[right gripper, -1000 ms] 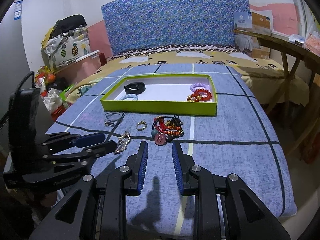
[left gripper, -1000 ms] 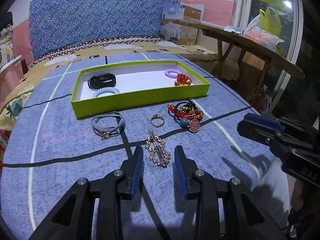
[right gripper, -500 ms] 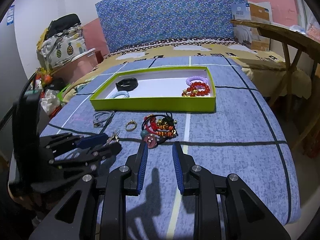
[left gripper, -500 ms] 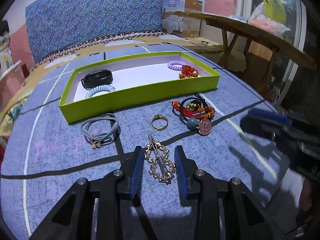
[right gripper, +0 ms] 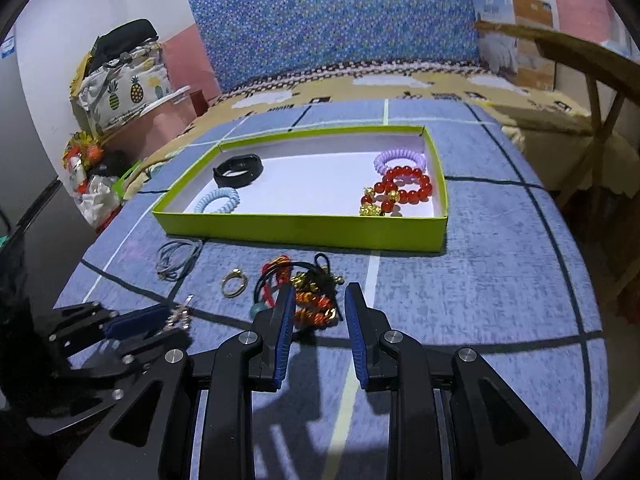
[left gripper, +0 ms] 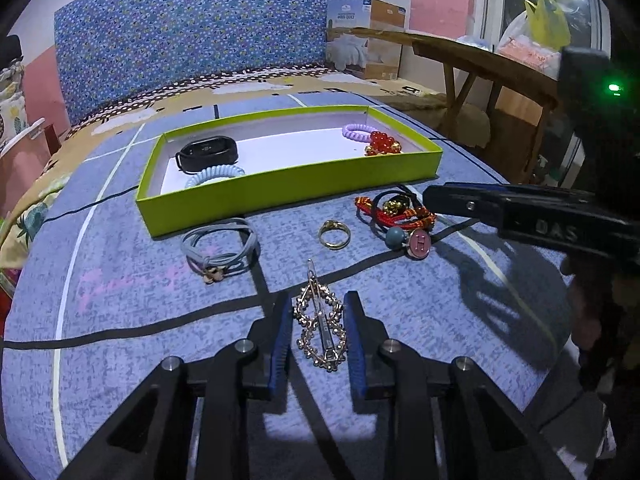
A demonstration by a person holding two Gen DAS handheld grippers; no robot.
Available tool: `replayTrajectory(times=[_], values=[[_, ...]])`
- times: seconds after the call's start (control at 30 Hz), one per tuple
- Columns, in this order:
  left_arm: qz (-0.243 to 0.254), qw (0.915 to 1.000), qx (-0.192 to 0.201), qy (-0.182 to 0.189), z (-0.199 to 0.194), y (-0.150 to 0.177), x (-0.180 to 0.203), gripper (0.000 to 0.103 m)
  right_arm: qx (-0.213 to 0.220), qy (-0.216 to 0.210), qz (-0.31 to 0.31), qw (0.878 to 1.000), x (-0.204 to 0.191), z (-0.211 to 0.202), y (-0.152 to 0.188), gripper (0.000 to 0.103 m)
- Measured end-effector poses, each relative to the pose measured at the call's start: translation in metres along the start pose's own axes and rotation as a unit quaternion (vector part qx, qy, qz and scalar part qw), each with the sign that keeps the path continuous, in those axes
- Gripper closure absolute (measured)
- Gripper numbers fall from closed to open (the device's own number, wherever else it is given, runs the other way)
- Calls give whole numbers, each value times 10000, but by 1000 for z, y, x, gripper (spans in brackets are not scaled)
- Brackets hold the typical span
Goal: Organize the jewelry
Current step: 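Hold the gold pendant with the left gripper while the right gripper reaches the red charm bracelet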
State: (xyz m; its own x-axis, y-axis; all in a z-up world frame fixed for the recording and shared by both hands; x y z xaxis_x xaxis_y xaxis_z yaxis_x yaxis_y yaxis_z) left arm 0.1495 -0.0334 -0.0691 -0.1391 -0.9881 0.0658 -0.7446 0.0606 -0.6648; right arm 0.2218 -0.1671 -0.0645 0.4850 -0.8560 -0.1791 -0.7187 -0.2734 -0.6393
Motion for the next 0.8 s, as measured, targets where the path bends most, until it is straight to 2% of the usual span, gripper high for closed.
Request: replayTrajectory(times=[0.4,0.5,0.57,0.63,0.8], values=[[0,10000,23,24,1,-1,-2,75,-228,-93,-132,9996,-10,6,13,77],[-5,10000,20,24,1,-1,-2,75,-222,-48,-155,9996,-11,5,13,92],[-4,10000,18,18,1,-1,-2,75,-200,-15,-174,9996,-11,4,14,94],[-6,10000,22,17,1,-1,-2,75,-207,-32,-217,9995,-13,3,14,100],[-5,10000,20,19,1,-1,-2,75,-167,-1,-281,9995,-16,-1,15,103]])
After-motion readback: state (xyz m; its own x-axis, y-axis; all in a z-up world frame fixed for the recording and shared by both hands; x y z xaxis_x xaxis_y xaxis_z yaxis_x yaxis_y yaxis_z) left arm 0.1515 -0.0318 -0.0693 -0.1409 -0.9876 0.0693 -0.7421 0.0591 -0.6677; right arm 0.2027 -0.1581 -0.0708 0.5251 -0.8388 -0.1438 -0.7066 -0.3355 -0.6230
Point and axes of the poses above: each gripper's, at about its wrist camera, not at the fingertips, and z roughly the way its jaws point, x to its right, y to its underside, the point moved 5 cm from there along z, roughly the way its jaws point, and after that the axes turned 4 degrees about -x, right-handed, at the moved point
